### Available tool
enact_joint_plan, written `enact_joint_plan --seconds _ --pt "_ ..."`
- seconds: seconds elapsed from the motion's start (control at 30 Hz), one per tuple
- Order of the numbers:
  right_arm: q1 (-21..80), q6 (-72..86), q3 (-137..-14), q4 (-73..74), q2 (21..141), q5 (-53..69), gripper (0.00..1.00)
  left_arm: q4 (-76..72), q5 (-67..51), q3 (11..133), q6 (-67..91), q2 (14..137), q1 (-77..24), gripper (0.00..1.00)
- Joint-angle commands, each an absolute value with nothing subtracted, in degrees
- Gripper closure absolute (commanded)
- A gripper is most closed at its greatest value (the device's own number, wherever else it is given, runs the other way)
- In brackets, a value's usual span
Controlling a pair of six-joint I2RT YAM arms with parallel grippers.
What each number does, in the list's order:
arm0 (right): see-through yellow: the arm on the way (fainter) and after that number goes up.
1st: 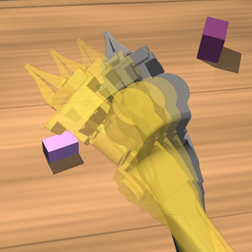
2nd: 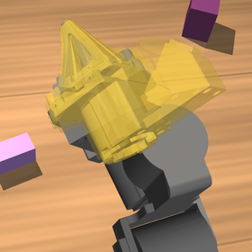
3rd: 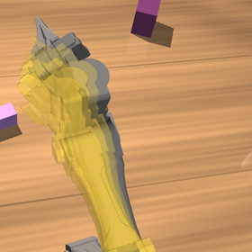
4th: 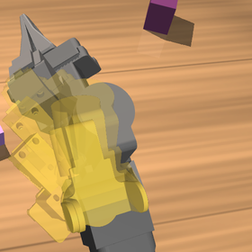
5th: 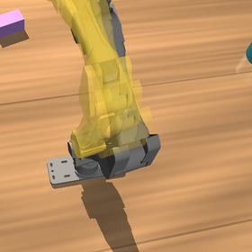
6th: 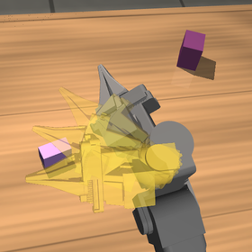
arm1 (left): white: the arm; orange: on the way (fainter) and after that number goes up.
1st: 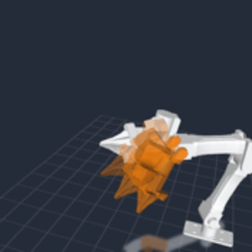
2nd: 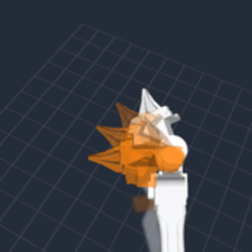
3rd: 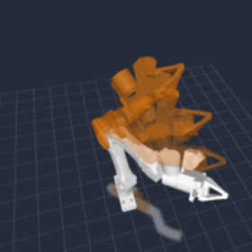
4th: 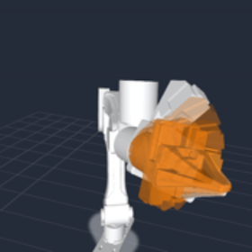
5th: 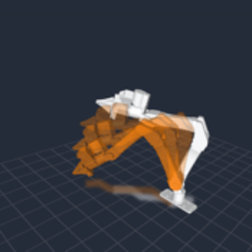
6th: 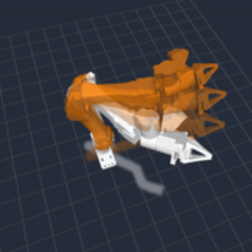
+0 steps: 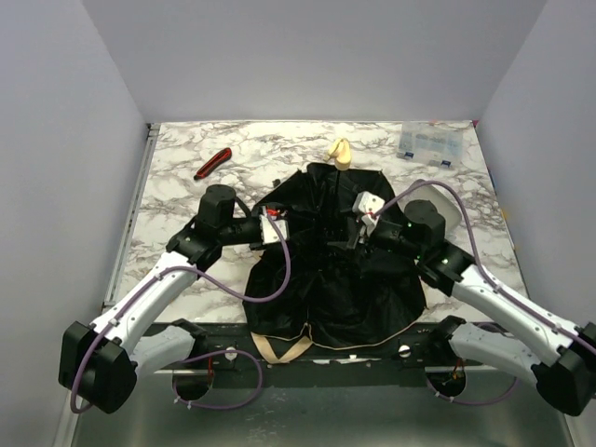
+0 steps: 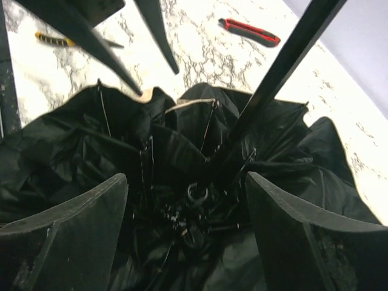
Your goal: Open the umbrella
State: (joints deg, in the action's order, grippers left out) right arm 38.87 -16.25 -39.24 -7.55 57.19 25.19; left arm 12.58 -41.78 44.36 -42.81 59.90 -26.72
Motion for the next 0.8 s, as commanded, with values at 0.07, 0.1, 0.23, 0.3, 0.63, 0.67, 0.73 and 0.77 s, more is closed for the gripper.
enact_joint_plan --seconds 0.07,0.1,0.23,0.3,0.63,0.67,0.73,0.77 --pt "38.3 -25.4 -42.2 20.4 52.8 22.9 0.31 4.4 -42.1 42.7 -53.9 61.0 -30.9 0.59" --pt "38.3 -25.3 -42.7 21.6 54.0 23.2 0.33 4.3 -42.0 43.3 -55.1 61.8 -32.2 0.59" --pt "38.3 -25.7 -43.8 21.6 60.9 21.7 0.43 2.6 -40.8 44.6 -58.6 66.2 -36.6 0.60" --pt "38.3 -24.2 -43.4 17.1 61.5 21.4 0.40 -0.4 -39.7 44.6 -58.8 68.4 -37.5 0.61" --pt "38.3 -9.6 -45.2 -8.1 61.4 25.6 0.22 -15.3 -34.1 41.8 -60.3 75.0 -38.6 0.69" --pt "38.3 -7.6 -45.7 -10.2 62.5 24.9 0.22 -16.9 -33.9 40.7 -62.0 75.3 -38.8 0.70" --pt "38.3 -5.5 -47.4 -13.2 65.1 23.7 0.22 -21.3 -33.6 37.9 -65.5 75.8 -39.2 0.70" --pt "38.4 -4.9 -48.1 -14.3 66.2 23.1 0.23 -23.1 -33.5 36.7 -67.5 76.1 -39.3 0.70"
